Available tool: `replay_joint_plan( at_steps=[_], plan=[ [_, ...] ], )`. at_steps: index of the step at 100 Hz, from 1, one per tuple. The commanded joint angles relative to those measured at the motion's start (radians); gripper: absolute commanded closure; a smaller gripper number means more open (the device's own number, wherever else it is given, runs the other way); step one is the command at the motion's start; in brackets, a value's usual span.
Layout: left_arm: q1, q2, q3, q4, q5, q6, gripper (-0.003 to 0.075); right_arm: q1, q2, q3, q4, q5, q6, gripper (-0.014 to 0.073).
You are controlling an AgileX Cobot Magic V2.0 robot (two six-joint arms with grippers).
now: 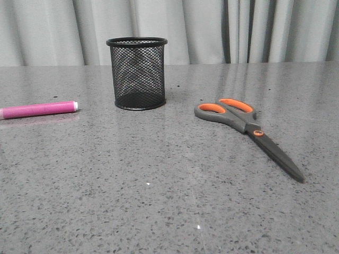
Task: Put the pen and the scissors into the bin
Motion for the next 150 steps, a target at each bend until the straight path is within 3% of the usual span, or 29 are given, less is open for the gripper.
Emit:
replay_joint_plan(
  at_steps=[1,77,84,94,101,108,119,127,136,150],
  plan=[
    [0.001,-0.014,0.045,-0.001,-0.051,-0.010,0.0730,-0.006,-0.018,0.016,0.003,-0.040,-0.004,0.0652],
    [0.001,-0.014,0.045,-0.001,-0.051,-0.010,0.0730,-0.006,-0.018,0.016,-0.019,-0.032,-0.004,0.0652],
    [0.001,-0.014,0.045,-0.001,-0.051,-0.010,0.0730,-0.006,-0.018,0.016,-0.086,-0.078,-0.004,0.0652],
    [0.001,-0.014,0.045,-0.004,-0.056,-0.010,0.0730,-0.006,-0.018,0.016,-0.324,-0.195,-0.004,0.0652],
    [0.001,-0.014,0.045,-0.077,-0.076,-0.010,0.0730,-0.006,-0.018,0.014,-0.458,-0.314,-0.004,0.0652],
    [0.001,-0.014,0.045,-0.180,-0.125,-0.010,0.0730,-0.006,-0.018,0.014,-0.492,-0.452,-0.004,0.0652],
    [0.001,-0.014,0.045,-0.610,-0.171,-0.012,0.0730,-0.006,-0.018,0.014,-0.492,-0.688,0.007,0.0652],
    [0.001,-0.014,0.045,-0.834,-0.171,-0.012,0.0730,-0.006,-0.018,0.014,-0.480,-0.810,0.144,0.0652],
    [0.001,-0.014,0.045,-0.930,-0.185,-0.012,0.0730,-0.006,-0.018,0.014,-0.409,-0.772,0.409,0.0652],
    [0.001,-0.014,0.045,-1.019,-0.194,-0.012,0.0730,-0.006,-0.018,-0.001,-0.217,-0.523,0.578,0.0652]
  ],
)
